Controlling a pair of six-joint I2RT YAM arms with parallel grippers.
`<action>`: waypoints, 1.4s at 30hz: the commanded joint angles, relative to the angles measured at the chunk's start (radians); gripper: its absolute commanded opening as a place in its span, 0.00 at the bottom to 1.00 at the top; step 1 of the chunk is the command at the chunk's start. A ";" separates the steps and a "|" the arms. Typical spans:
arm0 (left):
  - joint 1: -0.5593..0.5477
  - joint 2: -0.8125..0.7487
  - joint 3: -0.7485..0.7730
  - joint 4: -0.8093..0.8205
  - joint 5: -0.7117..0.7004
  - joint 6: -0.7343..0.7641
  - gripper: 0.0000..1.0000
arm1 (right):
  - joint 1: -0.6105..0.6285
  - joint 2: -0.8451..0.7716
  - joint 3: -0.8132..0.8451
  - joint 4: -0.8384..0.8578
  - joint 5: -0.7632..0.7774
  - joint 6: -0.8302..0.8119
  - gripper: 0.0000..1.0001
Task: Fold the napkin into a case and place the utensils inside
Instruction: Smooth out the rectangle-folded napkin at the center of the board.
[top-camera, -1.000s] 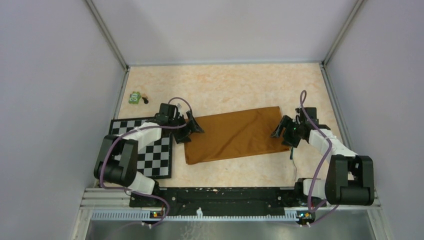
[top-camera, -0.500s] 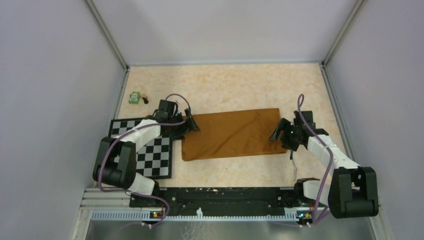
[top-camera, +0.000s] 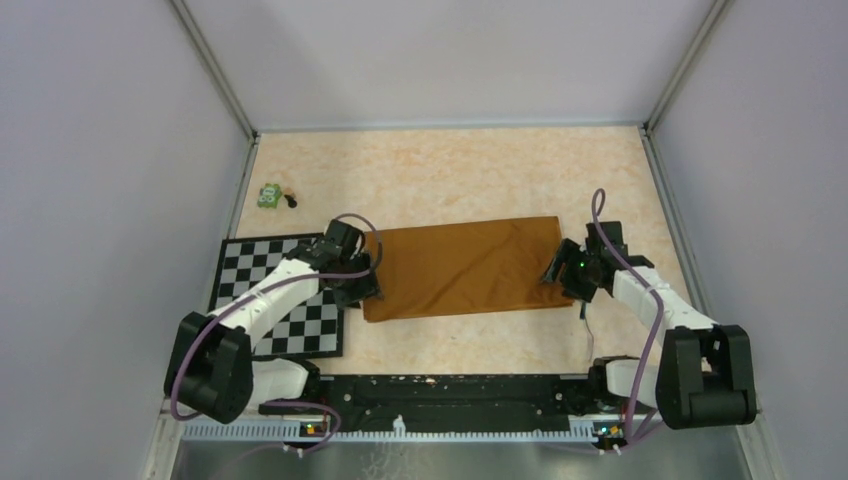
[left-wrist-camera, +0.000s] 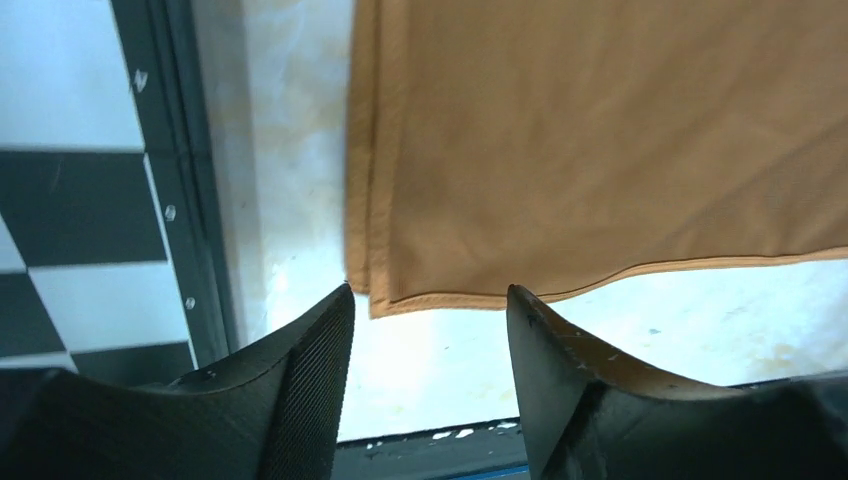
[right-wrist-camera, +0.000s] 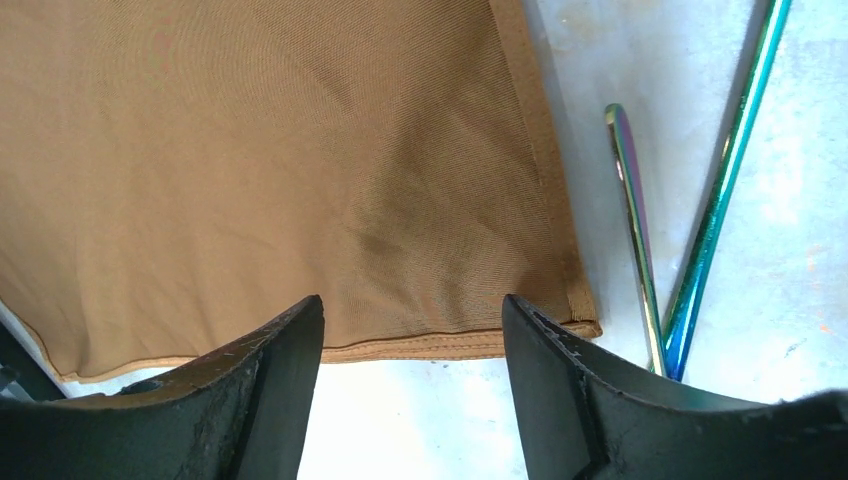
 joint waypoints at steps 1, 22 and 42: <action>-0.047 0.012 -0.033 -0.089 -0.104 -0.090 0.62 | 0.023 -0.003 0.055 0.015 0.018 -0.031 0.64; -0.108 0.152 -0.082 -0.046 -0.250 -0.150 0.14 | 0.038 0.049 0.057 0.076 0.034 -0.061 0.61; -0.012 0.039 0.218 0.193 -0.037 0.000 0.57 | 0.032 0.398 0.422 0.195 -0.071 -0.045 0.65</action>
